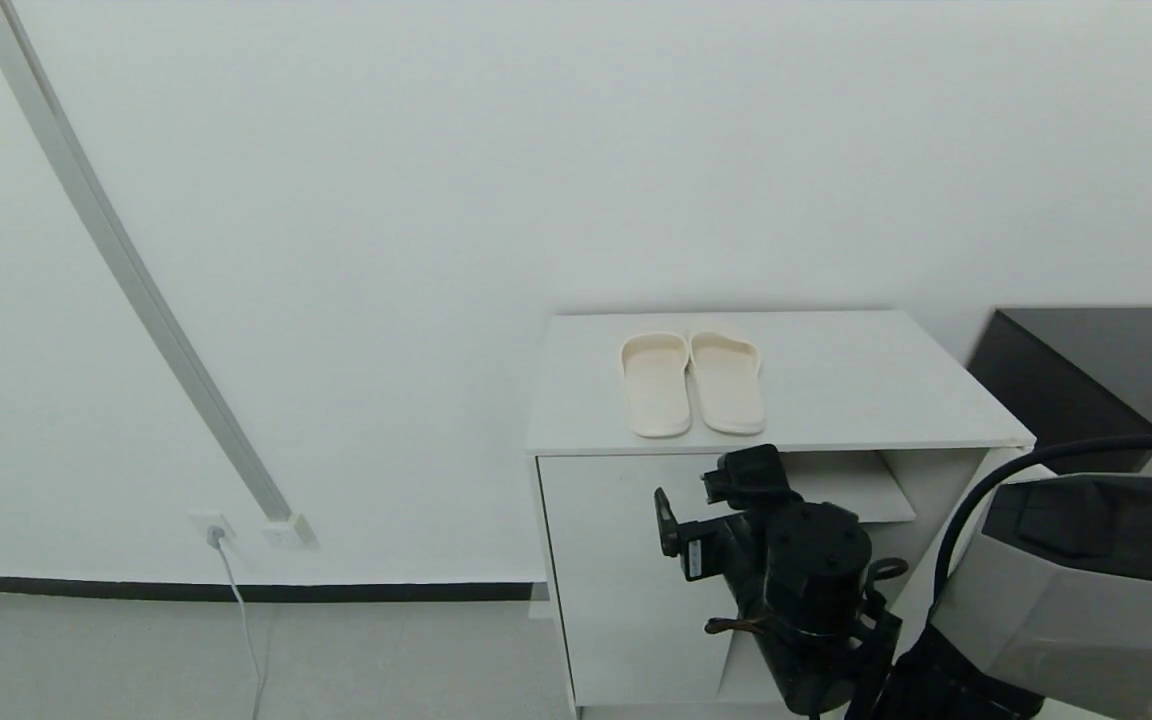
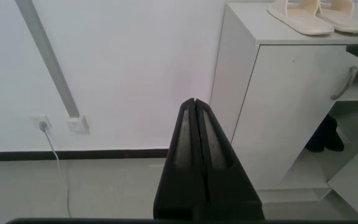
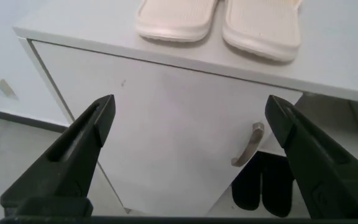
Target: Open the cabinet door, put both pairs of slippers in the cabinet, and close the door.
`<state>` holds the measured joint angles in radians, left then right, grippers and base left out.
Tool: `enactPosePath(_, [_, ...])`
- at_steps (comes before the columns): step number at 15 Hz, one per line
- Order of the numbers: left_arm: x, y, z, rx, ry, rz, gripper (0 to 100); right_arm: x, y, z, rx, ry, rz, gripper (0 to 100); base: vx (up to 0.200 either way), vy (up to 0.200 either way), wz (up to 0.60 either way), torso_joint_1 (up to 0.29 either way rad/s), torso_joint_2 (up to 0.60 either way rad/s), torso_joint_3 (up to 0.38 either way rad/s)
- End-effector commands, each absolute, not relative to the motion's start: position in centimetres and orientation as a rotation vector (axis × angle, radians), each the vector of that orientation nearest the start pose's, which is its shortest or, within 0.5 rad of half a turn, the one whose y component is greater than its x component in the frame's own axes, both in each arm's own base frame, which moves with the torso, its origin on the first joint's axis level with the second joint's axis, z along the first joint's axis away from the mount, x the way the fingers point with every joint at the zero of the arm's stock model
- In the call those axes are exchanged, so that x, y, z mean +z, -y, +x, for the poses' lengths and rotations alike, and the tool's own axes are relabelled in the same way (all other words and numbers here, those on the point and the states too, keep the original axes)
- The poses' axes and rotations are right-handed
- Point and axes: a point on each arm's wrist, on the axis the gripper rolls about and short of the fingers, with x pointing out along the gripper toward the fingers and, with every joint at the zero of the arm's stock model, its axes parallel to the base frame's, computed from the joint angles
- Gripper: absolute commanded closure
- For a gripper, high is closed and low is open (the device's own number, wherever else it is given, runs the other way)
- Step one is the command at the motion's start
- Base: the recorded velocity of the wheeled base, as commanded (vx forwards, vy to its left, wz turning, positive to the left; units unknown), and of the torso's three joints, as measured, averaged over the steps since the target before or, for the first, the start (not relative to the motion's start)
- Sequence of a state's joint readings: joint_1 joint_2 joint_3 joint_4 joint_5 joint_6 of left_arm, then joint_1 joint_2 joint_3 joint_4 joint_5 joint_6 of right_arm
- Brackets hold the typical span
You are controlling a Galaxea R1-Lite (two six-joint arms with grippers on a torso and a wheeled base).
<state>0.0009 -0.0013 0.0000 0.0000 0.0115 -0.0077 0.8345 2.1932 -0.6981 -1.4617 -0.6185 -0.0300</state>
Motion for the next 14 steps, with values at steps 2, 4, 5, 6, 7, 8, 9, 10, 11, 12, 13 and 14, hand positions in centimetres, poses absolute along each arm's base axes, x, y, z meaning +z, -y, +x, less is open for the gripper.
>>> enactPosePath(2, [7.5, 0.0, -2.3, 0.014, 0.000, -0.008, 100, 11.2, -26.1, 25.5, 0.215, 0.002, -0.039, 0, 0.000, 0.000, 0.00, 0.000, 0.00, 0.000])
enactPosePath(4, [7.5, 0.0, -2.3, 0.012, 0.000, -0.005, 100, 13.7, -26.1, 26.0, 0.204, -0.027, 0.002, 0, 0.000, 0.000, 0.00, 0.000, 0.00, 0.000])
enactPosePath(5, [7.5, 0.0, -2.3, 0.014, 0.000, -0.005, 100, 15.2, -26.0, 25.9, 0.201, -0.064, 0.032, 0, 0.000, 0.000, 0.00, 0.000, 0.00, 0.000])
enactPosePath(6, [7.5, 0.0, -2.3, 0.012, 0.000, -0.005, 100, 16.1, -25.8, 25.7, 0.194, -0.096, 0.051, 0, 0.000, 0.000, 0.00, 0.000, 0.00, 0.000])
enactPosePath(7, [7.5, 0.0, -2.3, 0.014, 0.000, -0.005, 100, 16.8, -25.5, 25.4, 0.188, -0.135, 0.062, 0, 0.000, 0.000, 0.00, 0.000, 0.00, 0.000])
enactPosePath(8, [7.5, 0.0, -2.3, 0.014, 0.000, -0.005, 100, 17.3, -25.4, 25.3, 0.182, -0.164, 0.070, 0, 0.000, 0.000, 0.00, 0.000, 0.00, 0.000])
enactPosePath(9, [7.5, 0.0, -2.3, 0.012, 0.000, -0.005, 100, 17.8, -25.3, 25.3, 0.176, -0.190, 0.088, 0, 0.000, 0.000, 0.00, 0.000, 0.00, 0.000])
enactPosePath(10, [7.5, 0.0, -2.3, 0.012, 0.000, -0.005, 100, 18.1, -25.4, 25.3, 0.165, -0.218, 0.106, 0, 0.000, 0.000, 0.00, 0.000, 0.00, 0.000])
enactPosePath(11, [7.5, 0.0, -2.3, 0.012, 0.000, -0.005, 100, 18.1, -25.4, 25.3, 0.158, -0.224, 0.107, 0, 0.000, 0.000, 0.00, 0.000, 0.00, 0.000])
enactPosePath(12, [7.5, 0.0, -2.3, 0.012, 0.000, -0.006, 100, 18.0, -25.4, 25.4, 0.156, -0.227, 0.104, 0, 0.200, 0.000, 0.00, -0.002, 0.00, 0.002])
enactPosePath(13, [7.5, 0.0, -2.3, 0.012, 0.000, -0.006, 100, 17.9, -25.5, 25.4, 0.156, -0.231, 0.101, 0, 0.200, 0.000, 0.00, 0.007, 0.00, -0.002])
enactPosePath(14, [7.5, 0.0, -2.3, 0.012, 0.000, -0.006, 100, 17.7, -25.5, 25.5, 0.154, -0.234, 0.098, 0, 0.200, 0.000, 0.00, -0.007, -0.01, 0.007])
